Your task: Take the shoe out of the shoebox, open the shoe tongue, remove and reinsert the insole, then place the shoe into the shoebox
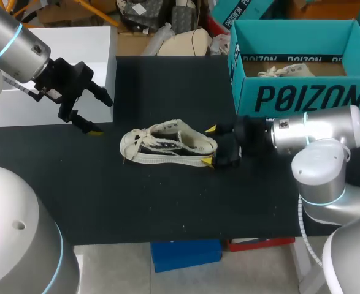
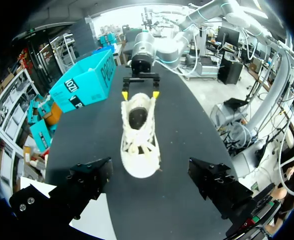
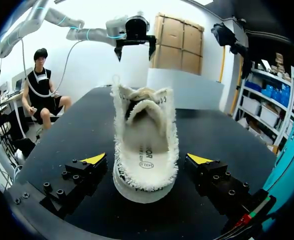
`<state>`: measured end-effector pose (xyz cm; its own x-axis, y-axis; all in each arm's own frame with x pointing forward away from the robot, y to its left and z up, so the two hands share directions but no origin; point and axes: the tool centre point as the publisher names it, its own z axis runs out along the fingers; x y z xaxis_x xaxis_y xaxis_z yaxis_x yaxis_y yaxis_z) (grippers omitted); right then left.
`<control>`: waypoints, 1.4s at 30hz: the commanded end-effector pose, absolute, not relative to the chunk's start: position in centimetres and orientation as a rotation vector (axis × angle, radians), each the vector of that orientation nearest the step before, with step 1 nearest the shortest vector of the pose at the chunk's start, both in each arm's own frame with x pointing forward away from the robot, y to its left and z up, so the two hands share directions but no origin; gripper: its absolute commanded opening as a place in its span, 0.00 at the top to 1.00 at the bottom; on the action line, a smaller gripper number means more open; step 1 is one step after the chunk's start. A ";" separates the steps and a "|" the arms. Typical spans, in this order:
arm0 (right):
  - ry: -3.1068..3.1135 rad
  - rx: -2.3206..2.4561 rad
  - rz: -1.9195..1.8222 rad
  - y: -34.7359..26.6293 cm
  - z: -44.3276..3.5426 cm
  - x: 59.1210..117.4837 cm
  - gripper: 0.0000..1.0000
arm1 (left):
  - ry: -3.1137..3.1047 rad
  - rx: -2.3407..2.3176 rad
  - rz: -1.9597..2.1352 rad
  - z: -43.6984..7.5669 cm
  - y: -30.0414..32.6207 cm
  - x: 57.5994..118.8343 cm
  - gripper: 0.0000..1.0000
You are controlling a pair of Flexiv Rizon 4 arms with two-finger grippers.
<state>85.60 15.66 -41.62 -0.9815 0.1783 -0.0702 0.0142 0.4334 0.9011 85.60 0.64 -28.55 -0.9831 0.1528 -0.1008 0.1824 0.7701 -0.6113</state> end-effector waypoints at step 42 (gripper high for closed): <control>2.552 0.232 1.613 16.8 -43.4 86.0 1.00 | 2.909 0.275 -1.010 -28.7 0.6 85.6 0.00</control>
<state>85.92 16.52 -43.22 -0.9823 0.1867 -0.0139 0.0671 0.4205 0.9048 85.60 0.64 -28.55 -0.9831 0.1529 -0.1008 0.1824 0.7700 -0.6114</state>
